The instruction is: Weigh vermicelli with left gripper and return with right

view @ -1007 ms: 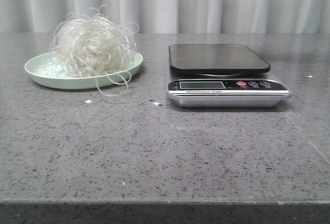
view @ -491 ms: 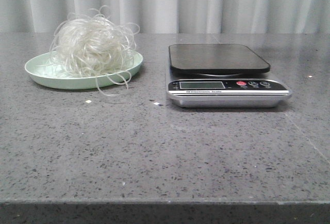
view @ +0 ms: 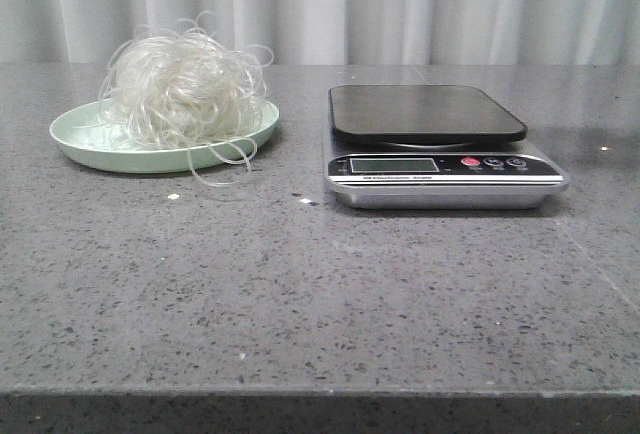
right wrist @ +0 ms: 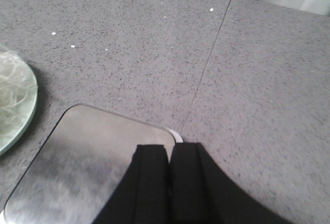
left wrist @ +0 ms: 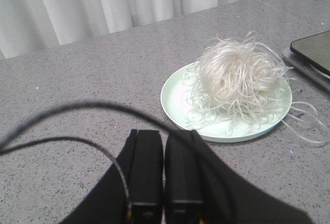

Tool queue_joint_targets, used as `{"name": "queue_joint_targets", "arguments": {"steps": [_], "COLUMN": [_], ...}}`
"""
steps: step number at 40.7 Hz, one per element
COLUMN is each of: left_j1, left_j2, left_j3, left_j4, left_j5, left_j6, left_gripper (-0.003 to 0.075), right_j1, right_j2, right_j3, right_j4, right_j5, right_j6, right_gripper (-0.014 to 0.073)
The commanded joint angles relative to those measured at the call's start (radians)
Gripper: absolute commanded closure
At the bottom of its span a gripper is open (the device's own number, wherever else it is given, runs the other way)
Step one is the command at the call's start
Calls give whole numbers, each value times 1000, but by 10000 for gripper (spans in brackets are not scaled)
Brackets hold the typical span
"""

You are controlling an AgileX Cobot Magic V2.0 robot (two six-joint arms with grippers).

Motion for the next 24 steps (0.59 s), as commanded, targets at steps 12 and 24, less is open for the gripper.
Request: {"name": "queue_joint_targets", "arguments": {"steps": [12,24], "left_j1": [0,0], "left_j2": [4,4], "left_j3": [-25,-25], "left_j4": [-9,-9], "left_j5": [-78,-78], "left_j6": [-6,-6], "left_gripper": [584,584], "right_j1": [-1,-1], "right_j2": [-544,-893], "right_j3": [363,581], "right_j4": [-7,-7], "right_j5": [-149,-143], "right_j6": [4,4], "right_gripper": [441,442]}}
